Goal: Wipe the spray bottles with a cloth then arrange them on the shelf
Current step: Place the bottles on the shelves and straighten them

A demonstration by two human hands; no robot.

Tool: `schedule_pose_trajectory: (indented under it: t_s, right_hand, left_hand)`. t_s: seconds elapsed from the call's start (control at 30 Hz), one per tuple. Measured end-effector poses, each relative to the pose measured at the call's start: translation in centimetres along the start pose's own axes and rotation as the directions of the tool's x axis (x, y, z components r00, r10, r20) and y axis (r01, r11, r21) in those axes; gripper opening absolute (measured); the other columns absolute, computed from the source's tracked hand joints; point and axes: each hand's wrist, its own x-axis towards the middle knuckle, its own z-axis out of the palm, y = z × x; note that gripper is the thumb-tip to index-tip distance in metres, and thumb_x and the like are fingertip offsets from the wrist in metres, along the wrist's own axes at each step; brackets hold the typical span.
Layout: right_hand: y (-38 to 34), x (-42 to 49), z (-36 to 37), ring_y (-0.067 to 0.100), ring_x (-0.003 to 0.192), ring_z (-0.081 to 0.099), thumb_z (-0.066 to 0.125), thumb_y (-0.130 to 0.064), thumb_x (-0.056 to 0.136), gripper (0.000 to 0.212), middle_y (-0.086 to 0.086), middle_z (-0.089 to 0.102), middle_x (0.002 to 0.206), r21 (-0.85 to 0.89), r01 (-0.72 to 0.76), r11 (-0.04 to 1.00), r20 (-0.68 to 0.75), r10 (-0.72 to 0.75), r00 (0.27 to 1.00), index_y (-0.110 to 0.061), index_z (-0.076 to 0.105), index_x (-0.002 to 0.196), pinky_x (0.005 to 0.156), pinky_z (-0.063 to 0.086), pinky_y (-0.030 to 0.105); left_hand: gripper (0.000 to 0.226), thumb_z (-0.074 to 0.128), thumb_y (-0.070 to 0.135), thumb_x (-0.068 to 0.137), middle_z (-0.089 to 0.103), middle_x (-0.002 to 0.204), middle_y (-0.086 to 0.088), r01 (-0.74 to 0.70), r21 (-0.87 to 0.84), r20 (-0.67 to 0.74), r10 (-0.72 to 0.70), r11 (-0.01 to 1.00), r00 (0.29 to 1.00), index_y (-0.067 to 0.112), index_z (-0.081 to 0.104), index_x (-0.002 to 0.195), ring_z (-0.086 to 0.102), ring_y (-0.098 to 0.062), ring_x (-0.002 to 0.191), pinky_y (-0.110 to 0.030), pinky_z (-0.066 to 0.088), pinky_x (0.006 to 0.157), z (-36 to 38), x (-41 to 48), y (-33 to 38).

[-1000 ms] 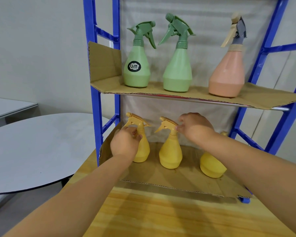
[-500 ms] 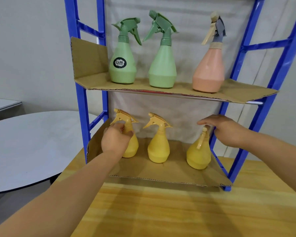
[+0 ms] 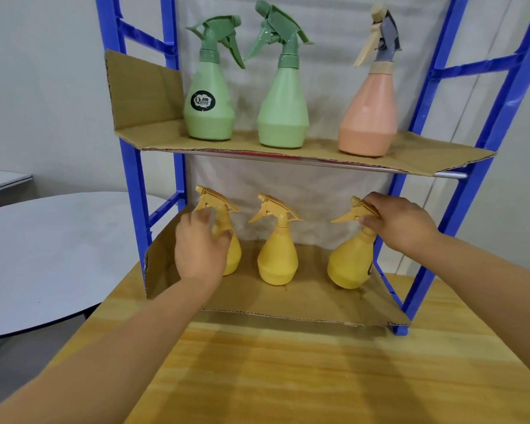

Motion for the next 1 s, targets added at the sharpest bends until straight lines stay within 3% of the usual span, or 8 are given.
schedule_pose_trajectory:
  t_s: [0.17, 0.4, 0.67, 1.0]
  right_hand:
    - [-0.6, 0.2, 1.2, 0.023, 0.086, 0.055, 0.047, -0.032, 0.096, 0.024, 0.003, 0.058, 0.093, -0.002, 0.003, 1.0, 0.003, -0.003, 1.0, -0.018, 0.052, 0.114, 0.07, 0.045, 0.032]
    - [-1.3, 0.4, 1.8, 0.021, 0.085, 0.057, 0.052, -0.03, 0.09, 0.023, 0.001, 0.062, 0.095, 0.01, 0.019, 1.0, 0.014, -0.019, 1.0, -0.022, 0.053, 0.112, 0.07, 0.05, 0.033]
    - [-0.4, 0.6, 1.9, 0.022, 0.081, 0.056, 0.05, -0.027, 0.092, 0.02, 0.004, 0.061, 0.091, 0.009, -0.009, 1.0, -0.044, 0.01, 0.999, -0.019, 0.056, 0.109, 0.067, 0.048, 0.032]
    - [0.1, 0.5, 2.7, 0.024, 0.086, 0.057, 0.05, -0.026, 0.093, 0.026, 0.006, 0.062, 0.098, 0.05, 0.006, 0.999, -0.084, -0.002, 0.996, -0.018, 0.055, 0.118, 0.071, 0.047, 0.032]
  left_hand:
    - [0.028, 0.067, 0.029, 0.083, 0.063, 0.101, 0.005, -0.176, -0.011, 0.24, 0.174, 0.984, 0.955, 0.02, 0.063, 0.11, 0.052, -0.014, 0.1, -0.025, 0.044, 0.074, 1.3, -3.0, 1.0]
    - [0.07, 0.069, 0.045, 0.076, 0.053, 0.123, -0.002, -0.211, 0.205, 0.459, 0.097, 0.956, 0.883, 0.013, 0.041, 0.131, 0.043, -0.022, 0.116, -0.03, 0.038, 0.096, 4.2, -4.7, 0.9]
    - [0.047, 0.064, 0.045, 0.081, 0.056, 0.113, -0.006, -0.264, 0.297, 0.501, 0.085, 0.918, 0.861, 0.013, 0.049, 0.112, 0.046, -0.025, 0.107, -0.031, 0.037, 0.09, 5.6, -4.9, 1.0]
    - [0.047, 0.066, 0.045, 0.079, 0.056, 0.113, -0.006, -0.247, 0.286, 0.461, 0.094, 0.926, 0.883, 0.013, 0.051, 0.11, 0.047, -0.025, 0.109, -0.031, 0.039, 0.091, 6.9, -4.8, 1.7]
